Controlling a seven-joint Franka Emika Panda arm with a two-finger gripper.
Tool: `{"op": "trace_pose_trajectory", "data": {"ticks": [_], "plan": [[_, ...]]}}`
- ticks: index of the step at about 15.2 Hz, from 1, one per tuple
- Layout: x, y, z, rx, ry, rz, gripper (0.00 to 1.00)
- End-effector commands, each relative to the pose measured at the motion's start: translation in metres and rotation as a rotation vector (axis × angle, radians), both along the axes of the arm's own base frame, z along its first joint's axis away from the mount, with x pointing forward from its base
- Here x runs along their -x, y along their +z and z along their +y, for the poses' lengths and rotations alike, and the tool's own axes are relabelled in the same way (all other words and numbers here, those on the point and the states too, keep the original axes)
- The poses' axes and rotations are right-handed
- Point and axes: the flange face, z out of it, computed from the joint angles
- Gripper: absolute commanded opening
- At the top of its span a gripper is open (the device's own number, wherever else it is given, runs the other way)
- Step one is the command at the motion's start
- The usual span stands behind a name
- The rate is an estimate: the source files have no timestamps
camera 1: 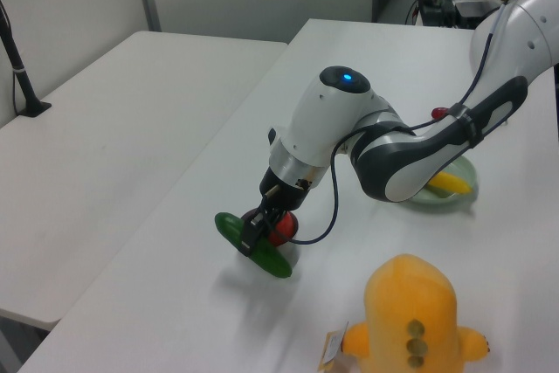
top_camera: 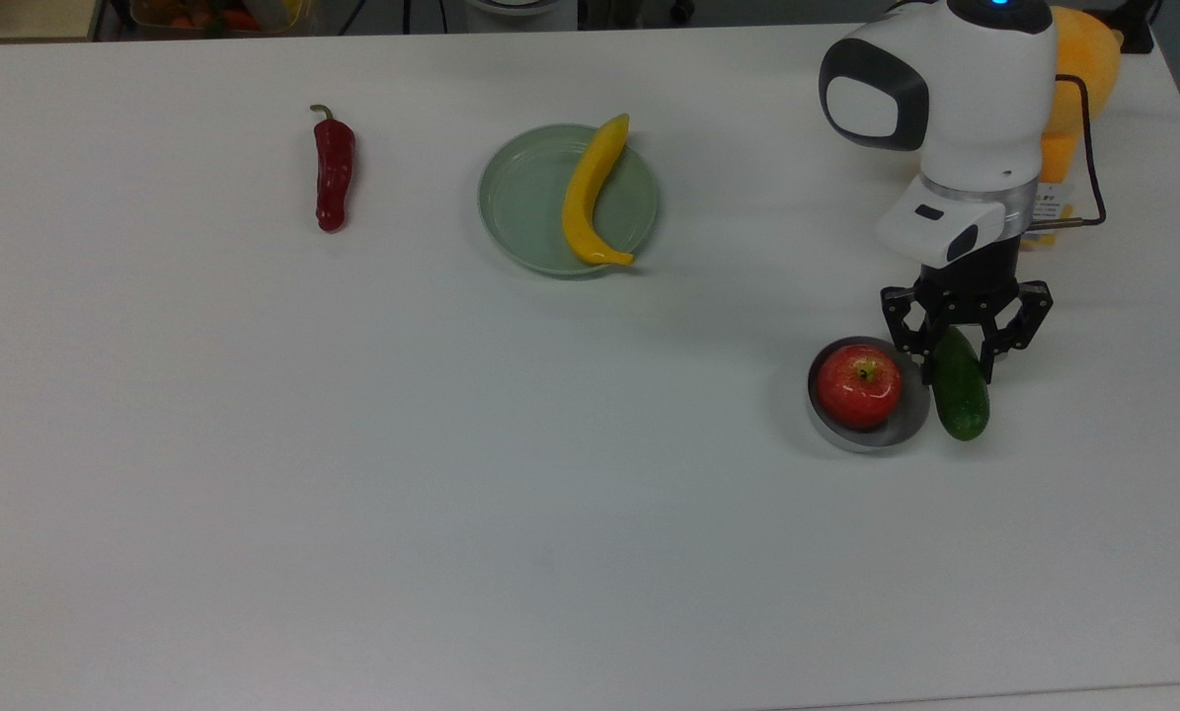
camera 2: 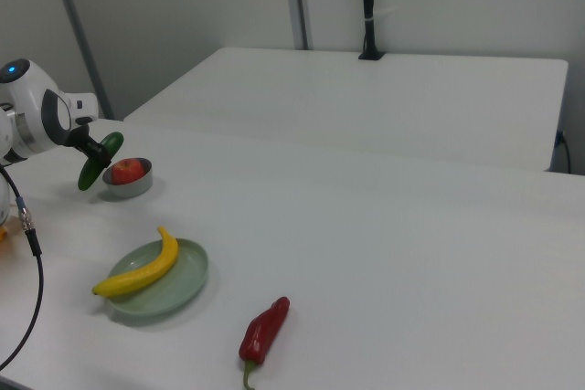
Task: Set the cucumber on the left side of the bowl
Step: 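Lower the cucumber beside the silver bowl and open the gripper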
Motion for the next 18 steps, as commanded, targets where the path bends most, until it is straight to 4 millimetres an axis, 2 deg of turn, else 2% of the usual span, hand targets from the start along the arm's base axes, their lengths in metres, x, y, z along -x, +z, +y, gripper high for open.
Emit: {"op": "trace_pose_trajectory", "data": {"ticks": [1,3,5,9,11,13,16,18], "plan": [[-0.002,0.002,0.004,-0.009,-0.009,-0.03,0.73],[-0.002,0.002,0.004,-0.002,-0.003,-0.037,0.84],[-0.001,0.001,0.004,0.015,0.005,-0.047,0.9],[-0.005,0.005,-0.002,0.023,-0.001,-0.052,0.92],[-0.013,0.023,-0.016,0.022,-0.016,-0.074,0.94],[-0.018,0.048,-0.035,0.016,-0.041,-0.091,1.0],[-0.021,0.094,-0.058,-0.007,-0.068,-0.135,1.0],[-0.02,0.118,-0.072,-0.017,-0.083,-0.153,1.0]]}}
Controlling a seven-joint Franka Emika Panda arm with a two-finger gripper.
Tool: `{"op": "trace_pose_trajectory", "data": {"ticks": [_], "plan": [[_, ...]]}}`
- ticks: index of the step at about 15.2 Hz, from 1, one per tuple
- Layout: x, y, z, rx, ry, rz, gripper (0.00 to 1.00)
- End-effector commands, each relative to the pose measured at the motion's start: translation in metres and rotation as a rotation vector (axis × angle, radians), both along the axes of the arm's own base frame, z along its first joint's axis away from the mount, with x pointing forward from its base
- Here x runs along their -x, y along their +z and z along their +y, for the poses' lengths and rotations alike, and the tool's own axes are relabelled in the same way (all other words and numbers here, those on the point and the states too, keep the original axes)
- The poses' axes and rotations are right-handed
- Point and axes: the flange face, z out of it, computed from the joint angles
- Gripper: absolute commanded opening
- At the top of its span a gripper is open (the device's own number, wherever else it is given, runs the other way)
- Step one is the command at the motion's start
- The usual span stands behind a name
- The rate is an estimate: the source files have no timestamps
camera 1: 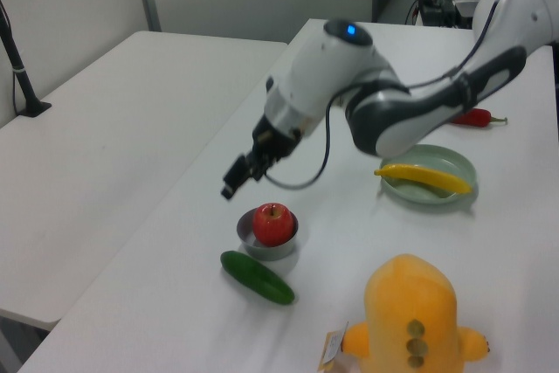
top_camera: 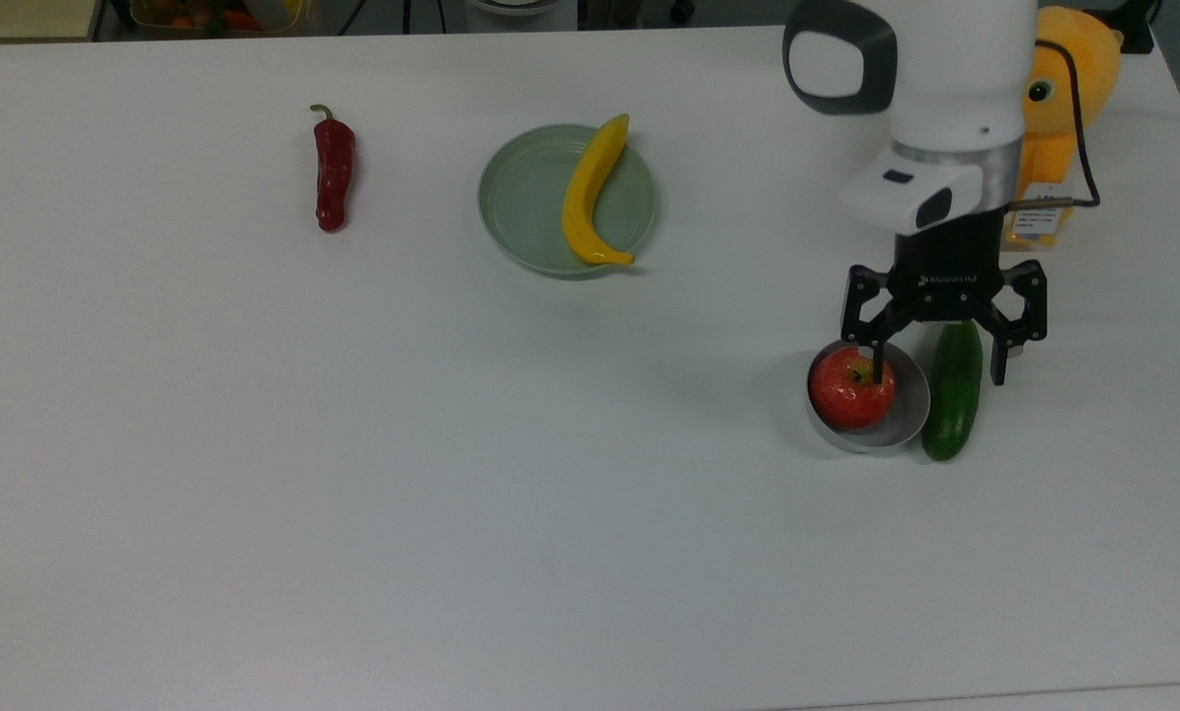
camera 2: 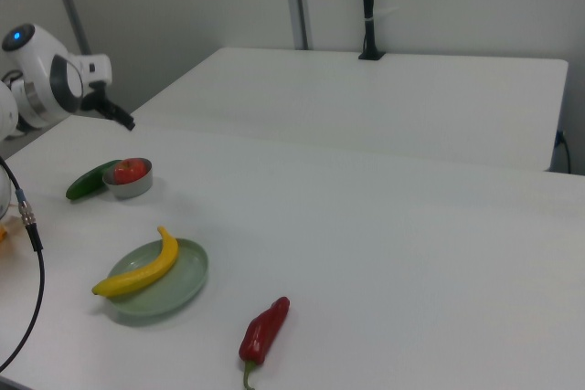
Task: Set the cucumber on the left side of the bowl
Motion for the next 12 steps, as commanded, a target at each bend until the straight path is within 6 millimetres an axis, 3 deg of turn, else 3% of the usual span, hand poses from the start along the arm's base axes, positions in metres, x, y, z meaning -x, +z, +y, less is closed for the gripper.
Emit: {"op": "trace_pose_trajectory", "data": {"ticks": [1,4,7,12], "plan": [[0.014,0.049,-0.028,-0.01,-0.029,-0.032,1.0],[0.027,0.083,-0.062,-0.002,-0.061,-0.031,1.0],[0.057,0.107,-0.1,0.095,-0.077,0.037,1.0],[0.084,0.104,-0.177,0.333,0.087,0.312,1.0]]}}
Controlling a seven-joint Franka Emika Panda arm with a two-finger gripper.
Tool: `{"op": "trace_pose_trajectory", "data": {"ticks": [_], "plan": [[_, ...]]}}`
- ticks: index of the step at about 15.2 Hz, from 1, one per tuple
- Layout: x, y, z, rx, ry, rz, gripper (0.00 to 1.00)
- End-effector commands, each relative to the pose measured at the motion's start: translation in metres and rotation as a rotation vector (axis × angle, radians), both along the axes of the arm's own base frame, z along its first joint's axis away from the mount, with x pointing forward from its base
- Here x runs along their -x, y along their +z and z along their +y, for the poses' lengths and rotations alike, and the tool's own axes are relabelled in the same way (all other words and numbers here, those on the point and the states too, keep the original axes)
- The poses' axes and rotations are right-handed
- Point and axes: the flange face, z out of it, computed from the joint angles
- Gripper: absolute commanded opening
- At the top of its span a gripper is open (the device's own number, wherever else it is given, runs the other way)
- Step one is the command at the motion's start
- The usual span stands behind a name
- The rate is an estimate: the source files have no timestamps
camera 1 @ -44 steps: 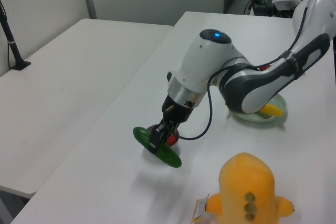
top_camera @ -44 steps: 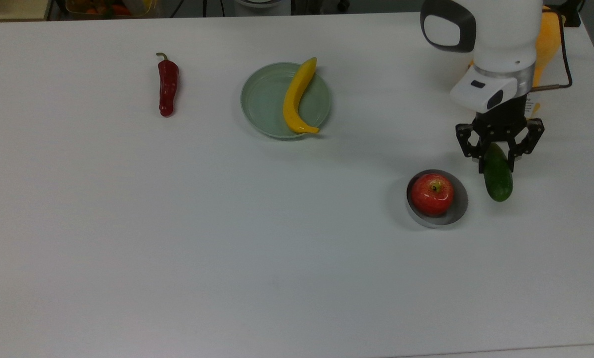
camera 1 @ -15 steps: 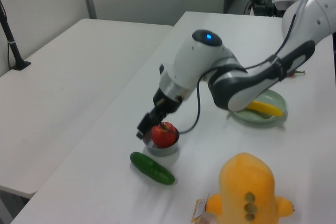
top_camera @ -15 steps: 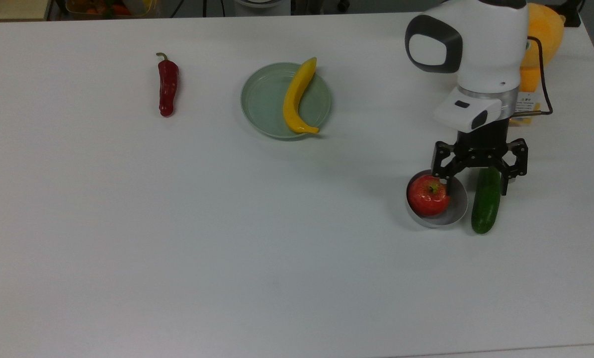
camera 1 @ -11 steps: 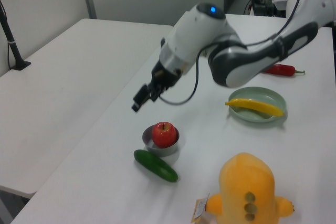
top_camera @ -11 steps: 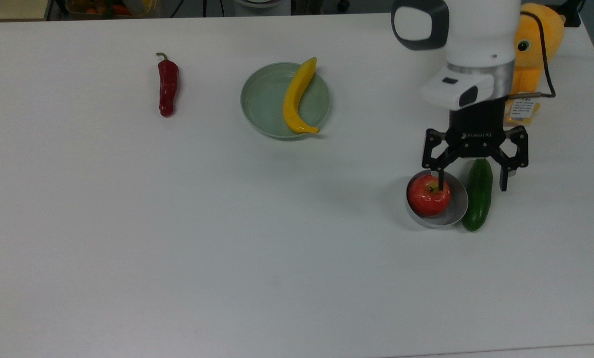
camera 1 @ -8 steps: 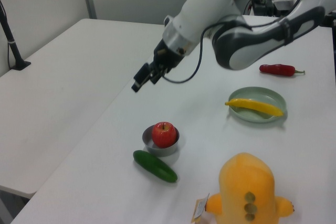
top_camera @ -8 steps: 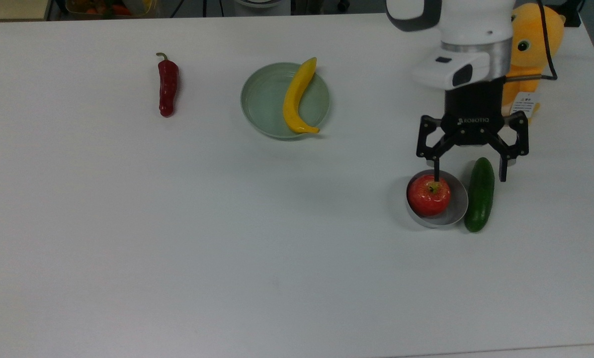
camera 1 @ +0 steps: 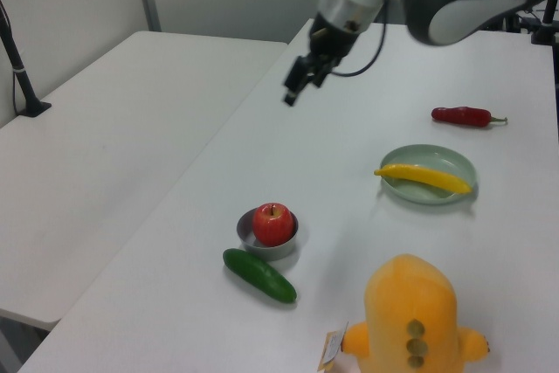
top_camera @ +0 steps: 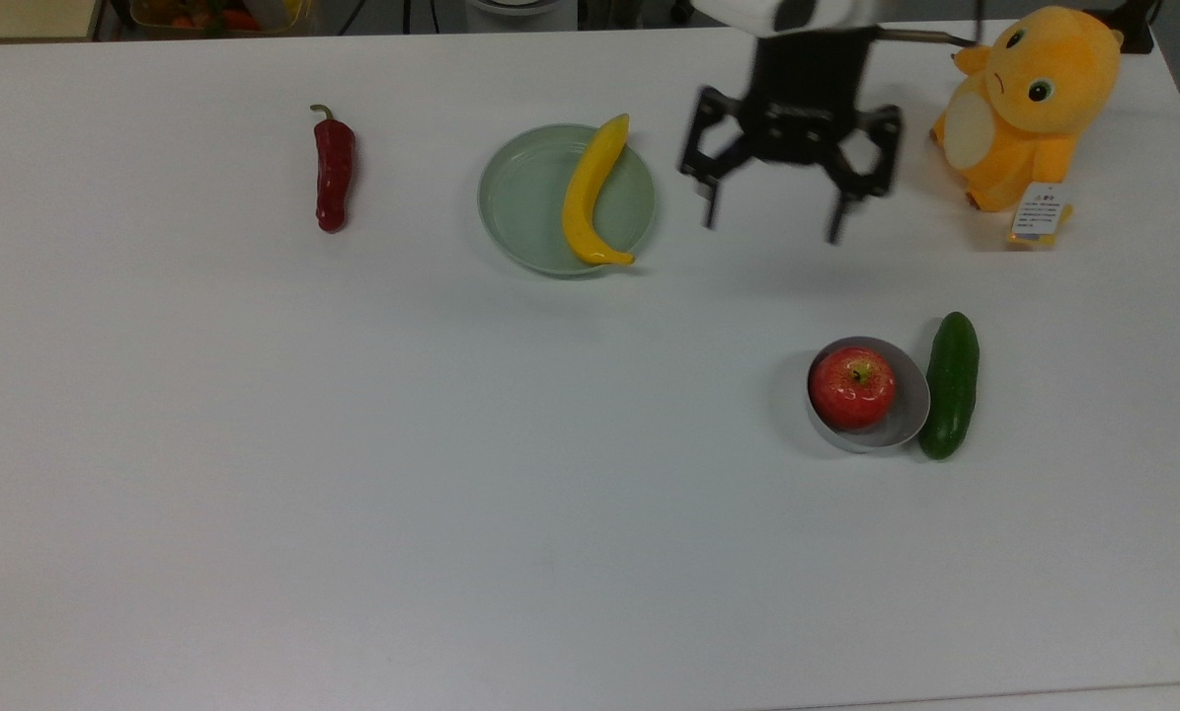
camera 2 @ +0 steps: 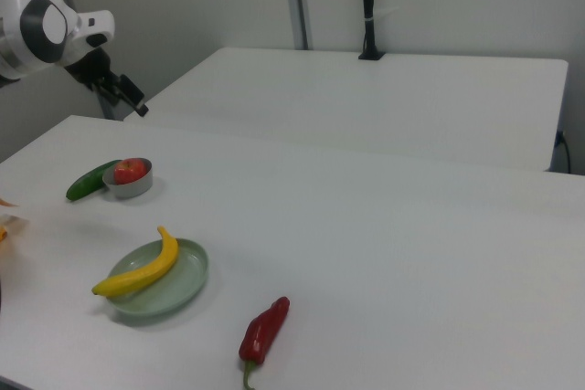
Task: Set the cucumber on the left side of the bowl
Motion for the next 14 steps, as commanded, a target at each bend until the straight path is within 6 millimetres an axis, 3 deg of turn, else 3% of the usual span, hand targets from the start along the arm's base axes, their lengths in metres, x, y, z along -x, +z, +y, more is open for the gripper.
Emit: {"op": "trace_pose_trajectory", "data": {"ticks": [1,4,8,14], "plan": [[0.035,-0.009,-0.061,0.118,0.146,0.246,1.0],[0.053,-0.009,-0.109,0.119,0.122,0.338,1.0],[0.079,-0.003,-0.153,0.108,0.1,0.376,1.0],[0.076,-0.001,-0.185,0.053,0.089,0.408,1.0]]}}
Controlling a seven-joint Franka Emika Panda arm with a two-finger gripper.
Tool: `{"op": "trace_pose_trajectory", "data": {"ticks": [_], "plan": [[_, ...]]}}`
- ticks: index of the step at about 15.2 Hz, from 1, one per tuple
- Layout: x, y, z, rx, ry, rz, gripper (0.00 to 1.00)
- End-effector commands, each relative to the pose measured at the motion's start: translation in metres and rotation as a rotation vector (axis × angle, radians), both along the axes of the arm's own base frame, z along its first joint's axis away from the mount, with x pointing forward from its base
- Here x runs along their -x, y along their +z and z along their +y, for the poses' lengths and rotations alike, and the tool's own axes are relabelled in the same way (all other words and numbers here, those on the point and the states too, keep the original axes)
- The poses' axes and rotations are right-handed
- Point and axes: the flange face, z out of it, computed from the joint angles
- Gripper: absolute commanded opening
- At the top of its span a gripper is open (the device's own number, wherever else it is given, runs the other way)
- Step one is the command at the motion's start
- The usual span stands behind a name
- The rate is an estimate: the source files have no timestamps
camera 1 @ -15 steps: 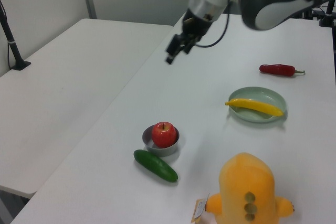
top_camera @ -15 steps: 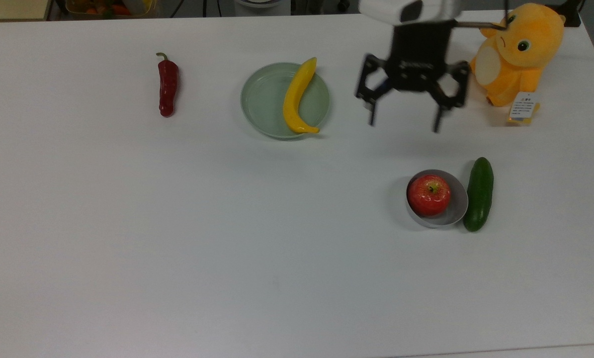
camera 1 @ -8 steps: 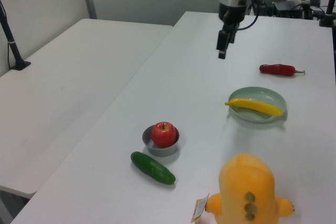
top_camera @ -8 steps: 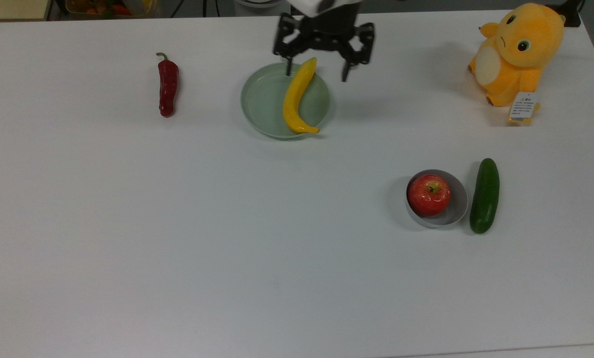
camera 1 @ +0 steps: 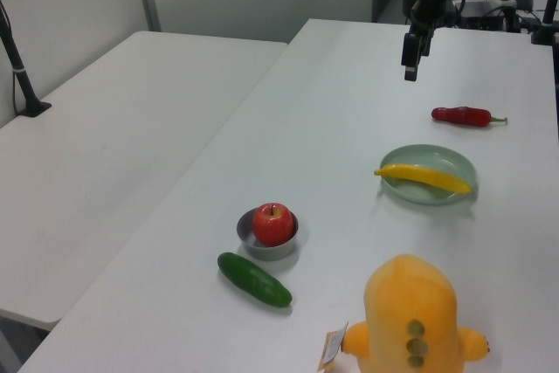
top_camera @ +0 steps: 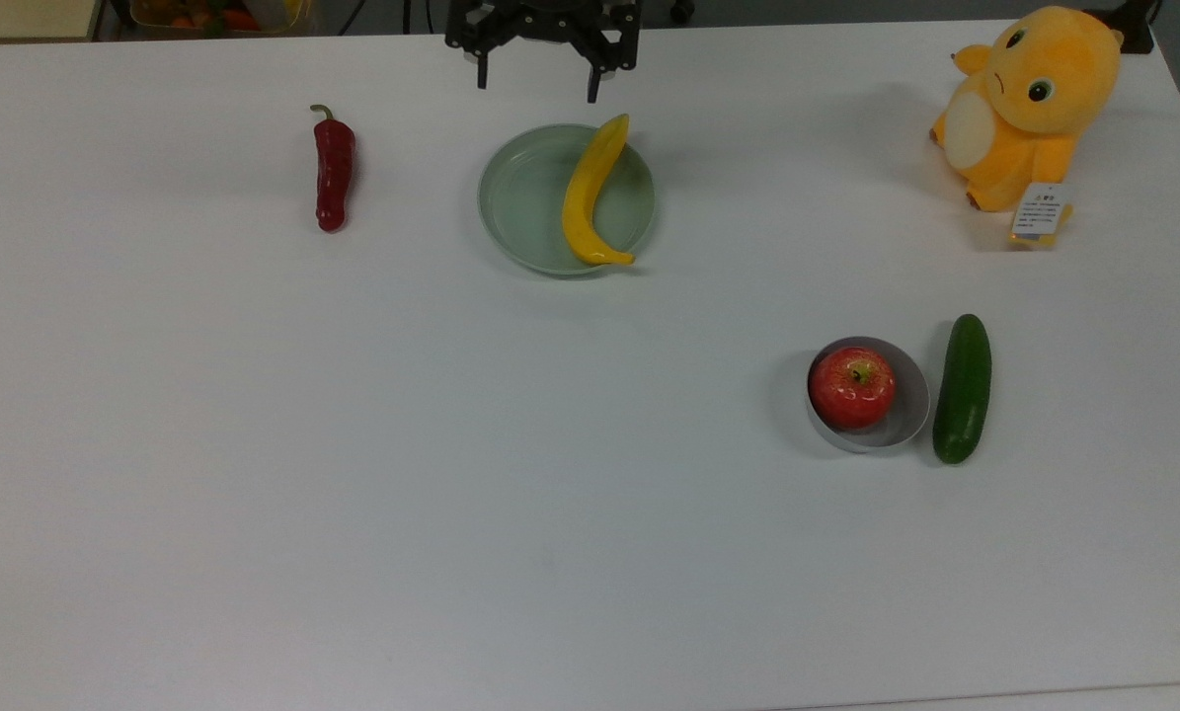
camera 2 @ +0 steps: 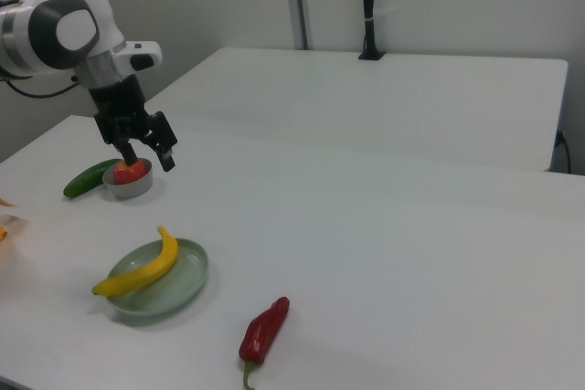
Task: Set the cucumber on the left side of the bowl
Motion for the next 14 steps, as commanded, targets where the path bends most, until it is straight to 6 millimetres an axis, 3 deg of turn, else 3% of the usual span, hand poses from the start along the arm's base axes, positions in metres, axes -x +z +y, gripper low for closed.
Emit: {"op": "trace_pose_trajectory", "data": {"ticks": [1,9,14], "plan": [[0.003,-0.001,-0.017,-0.081,-0.026,0.022,1.0],[-0.019,-0.033,-0.017,-0.139,-0.056,0.021,1.0],[-0.02,-0.034,-0.017,-0.139,-0.053,0.023,1.0]]}}
